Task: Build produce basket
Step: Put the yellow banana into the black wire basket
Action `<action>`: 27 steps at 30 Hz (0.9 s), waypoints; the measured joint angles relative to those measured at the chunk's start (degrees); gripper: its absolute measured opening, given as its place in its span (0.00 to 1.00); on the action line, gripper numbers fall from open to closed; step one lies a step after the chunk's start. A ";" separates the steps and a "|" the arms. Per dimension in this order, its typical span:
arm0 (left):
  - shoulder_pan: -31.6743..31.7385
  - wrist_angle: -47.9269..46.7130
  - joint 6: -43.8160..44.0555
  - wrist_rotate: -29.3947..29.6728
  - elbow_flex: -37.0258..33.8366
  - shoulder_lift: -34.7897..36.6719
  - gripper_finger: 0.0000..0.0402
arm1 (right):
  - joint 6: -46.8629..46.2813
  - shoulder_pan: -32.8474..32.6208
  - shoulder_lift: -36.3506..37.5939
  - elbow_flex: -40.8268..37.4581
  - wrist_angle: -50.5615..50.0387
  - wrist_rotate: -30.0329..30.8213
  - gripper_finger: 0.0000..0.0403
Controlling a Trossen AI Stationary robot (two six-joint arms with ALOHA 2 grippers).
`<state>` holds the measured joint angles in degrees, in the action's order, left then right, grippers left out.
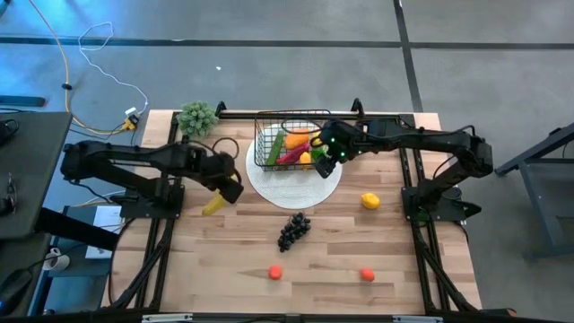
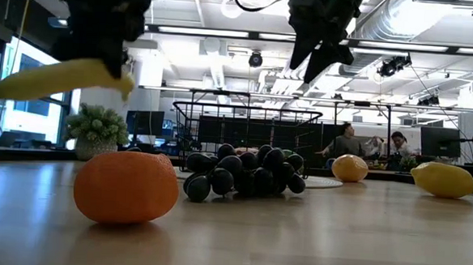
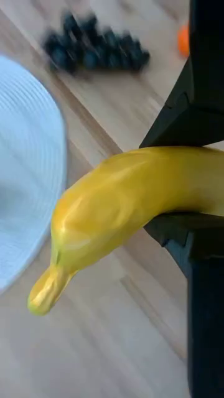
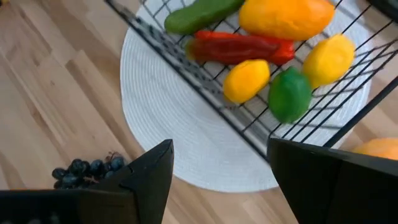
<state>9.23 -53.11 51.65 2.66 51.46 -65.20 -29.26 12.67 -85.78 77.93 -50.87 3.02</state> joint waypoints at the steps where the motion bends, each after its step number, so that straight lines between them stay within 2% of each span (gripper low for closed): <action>1: 0.23 0.55 -0.09 0.31 0.70 0.44 0.30 | 0.66 0.45 0.08 0.00 0.62 -0.14 0.60; 9: 3.52 12.53 -3.93 2.36 3.48 1.74 0.30 | 6.11 3.75 0.94 0.00 9.62 -8.02 0.60; 12: 5.02 17.77 -7.81 2.73 3.50 1.60 0.30 | 6.18 4.53 0.94 0.00 13.04 -10.34 0.60; 18: 7.42 26.90 -16.54 3.29 3.50 0.89 0.30 | 3.33 5.00 0.94 0.00 21.15 -11.18 0.60; 27: 11.95 43.38 -23.38 10.69 3.50 0.90 0.30 | 0.96 4.93 0.92 0.00 26.07 -12.27 0.60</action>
<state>21.18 -9.73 28.27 13.35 54.96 -64.30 -28.30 17.61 -84.86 77.93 -24.80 -9.26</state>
